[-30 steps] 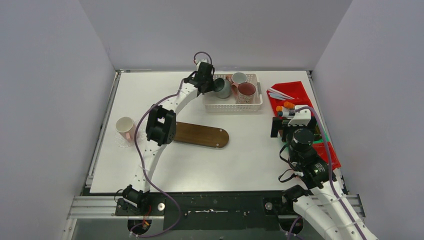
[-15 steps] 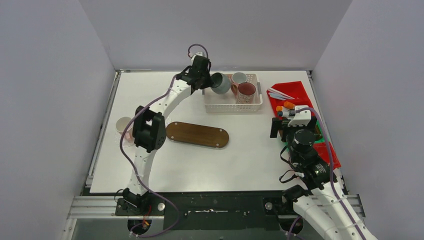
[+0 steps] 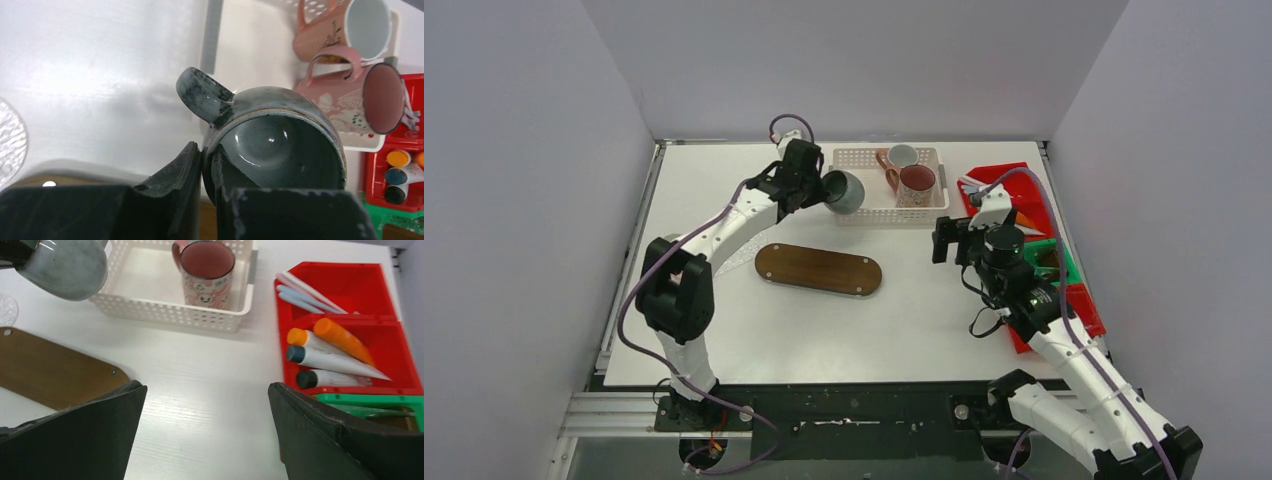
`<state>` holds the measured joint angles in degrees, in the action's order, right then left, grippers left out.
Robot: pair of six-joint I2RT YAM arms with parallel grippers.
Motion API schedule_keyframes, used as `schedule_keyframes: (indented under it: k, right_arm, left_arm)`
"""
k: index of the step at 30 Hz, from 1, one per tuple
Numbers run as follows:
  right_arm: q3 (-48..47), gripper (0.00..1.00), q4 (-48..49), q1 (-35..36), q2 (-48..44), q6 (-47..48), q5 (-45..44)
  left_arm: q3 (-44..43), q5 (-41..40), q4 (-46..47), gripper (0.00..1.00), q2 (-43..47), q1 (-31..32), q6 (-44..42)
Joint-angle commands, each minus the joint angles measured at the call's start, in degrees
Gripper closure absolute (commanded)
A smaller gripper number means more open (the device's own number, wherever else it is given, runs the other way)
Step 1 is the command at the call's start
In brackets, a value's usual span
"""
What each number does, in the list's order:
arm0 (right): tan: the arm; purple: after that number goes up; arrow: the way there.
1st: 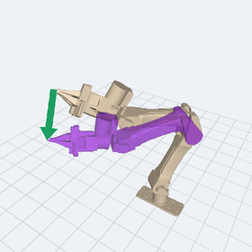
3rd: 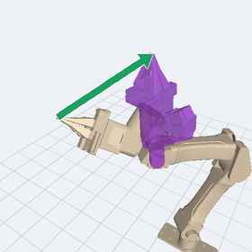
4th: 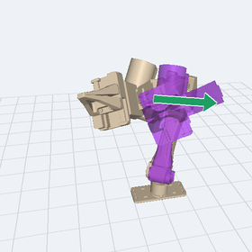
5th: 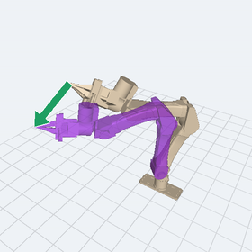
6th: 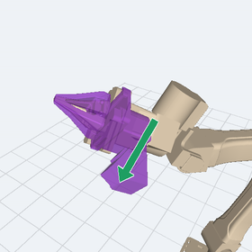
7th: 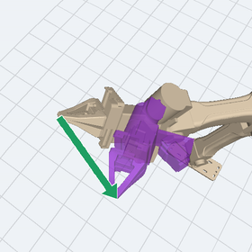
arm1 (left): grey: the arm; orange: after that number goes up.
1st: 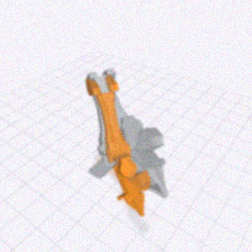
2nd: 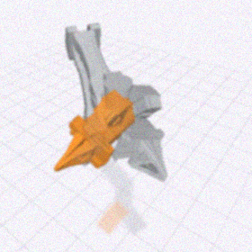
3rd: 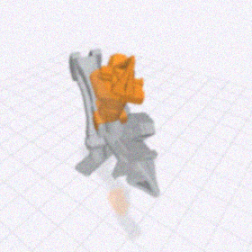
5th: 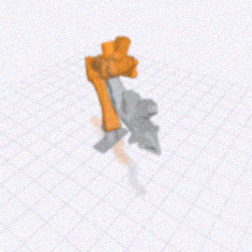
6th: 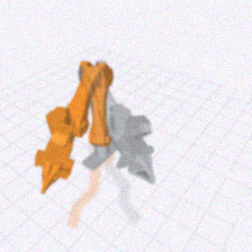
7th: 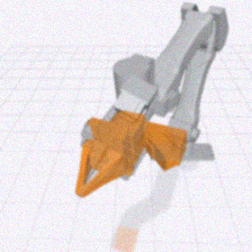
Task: Prepare toiletry sets of a toothbrush and toothpaste on the tray
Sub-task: Pick up the cup from the storage box.
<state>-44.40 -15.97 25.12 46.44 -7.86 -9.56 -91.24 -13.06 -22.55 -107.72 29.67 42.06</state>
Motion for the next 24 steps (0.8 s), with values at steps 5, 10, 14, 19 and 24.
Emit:
schedule_keyframes:
  k: [5,10,14,19,24]
  right_arm:
    - [-1.8,0.00,6.6,8.5,4.0,-4.3,0.2]
    - [-0.6,0.00,6.9,8.9,3.6,-4.6,0.4]
    - [0.6,0.00,7.0,9.0,2.0,-4.7,-0.2]
    - [1.2,0.00,6.7,9.0,1.5,-4.3,-0.7]
    - [1.7,0.00,6.6,9.0,1.1,-3.9,-0.9]
  left_arm:
    - [10.2,-8.9,6.3,1.00,18.0,-0.6,5.8]
    - [14.6,-12.6,1.7,1.00,23.8,-2.1,6.2]
    - [16.9,-14.6,-3.8,1.00,27.1,-4.2,6.1]
    - [19.6,-15.8,-9.7,1.00,29.9,-7.7,5.5]
    - [22.4,-17.1,-11.9,1.00,32.8,-11.0,5.3]
